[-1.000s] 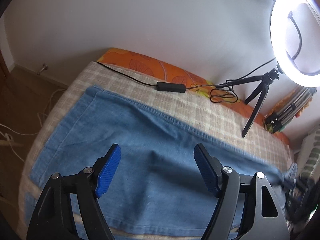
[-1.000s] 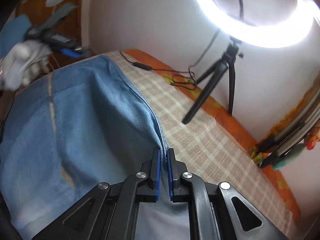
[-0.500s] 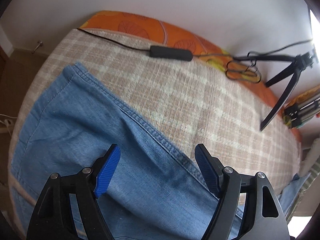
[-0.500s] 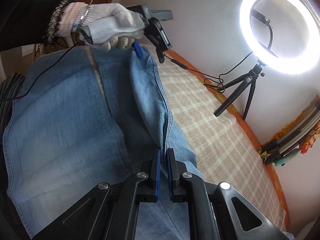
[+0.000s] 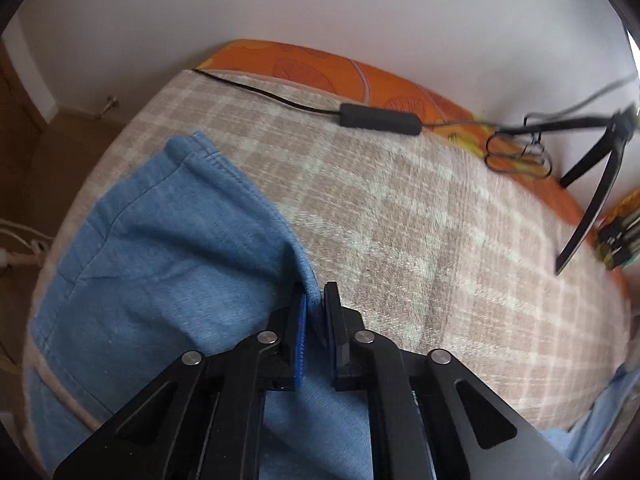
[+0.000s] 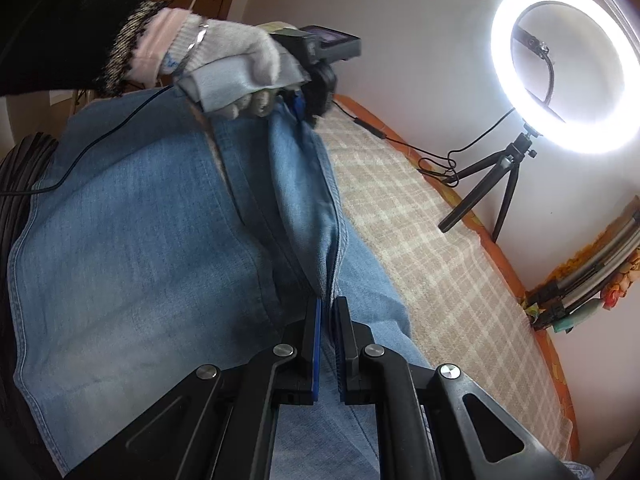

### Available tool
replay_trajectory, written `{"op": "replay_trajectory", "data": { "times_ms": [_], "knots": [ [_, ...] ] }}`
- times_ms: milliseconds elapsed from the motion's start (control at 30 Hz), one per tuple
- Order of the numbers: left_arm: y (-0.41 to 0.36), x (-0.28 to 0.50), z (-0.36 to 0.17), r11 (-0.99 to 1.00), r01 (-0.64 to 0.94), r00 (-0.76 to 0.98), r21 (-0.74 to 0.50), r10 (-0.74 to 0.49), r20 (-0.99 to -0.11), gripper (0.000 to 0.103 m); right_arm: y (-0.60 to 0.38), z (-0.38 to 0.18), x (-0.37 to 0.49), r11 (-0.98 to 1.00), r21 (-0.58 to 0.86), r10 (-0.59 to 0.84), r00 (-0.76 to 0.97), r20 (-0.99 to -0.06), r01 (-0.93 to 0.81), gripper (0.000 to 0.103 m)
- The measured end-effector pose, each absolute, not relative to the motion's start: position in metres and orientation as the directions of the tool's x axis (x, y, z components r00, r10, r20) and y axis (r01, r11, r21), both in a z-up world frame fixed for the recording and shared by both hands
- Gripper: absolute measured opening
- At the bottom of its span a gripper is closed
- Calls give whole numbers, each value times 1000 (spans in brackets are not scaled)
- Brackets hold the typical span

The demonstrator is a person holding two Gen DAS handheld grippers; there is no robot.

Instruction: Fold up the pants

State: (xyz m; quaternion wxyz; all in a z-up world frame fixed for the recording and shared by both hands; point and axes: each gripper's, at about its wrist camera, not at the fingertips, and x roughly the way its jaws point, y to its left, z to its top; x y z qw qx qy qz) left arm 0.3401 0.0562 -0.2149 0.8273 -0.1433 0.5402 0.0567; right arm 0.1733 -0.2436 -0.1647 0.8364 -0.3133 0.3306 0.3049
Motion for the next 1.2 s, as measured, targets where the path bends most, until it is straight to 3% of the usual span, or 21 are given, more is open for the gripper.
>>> {"op": "replay_trajectory", "data": {
  "times_ms": [333, 633, 1033, 1200],
  "knots": [
    [87, 288, -153, 931, -217, 607, -295, -109, -787, 3, -248, -132, 177, 684, -357, 269, 674, -688, -637, 3],
    [109, 203, -126, 912, -184, 695, -367, -143, -705, 3, -240, -106, 108, 620, -394, 292, 666, -686, -678, 3],
    [134, 97, -174, 864, -271, 642, -424, -166, -749, 3, -231, -139, 32, 569, -306, 300, 540, -786, -763, 3],
    [124, 96, -183, 914, -272, 613, -301, -77, -786, 11, -229, -153, 25, 575, -285, 292, 518, -804, -767, 3]
  ]
}}
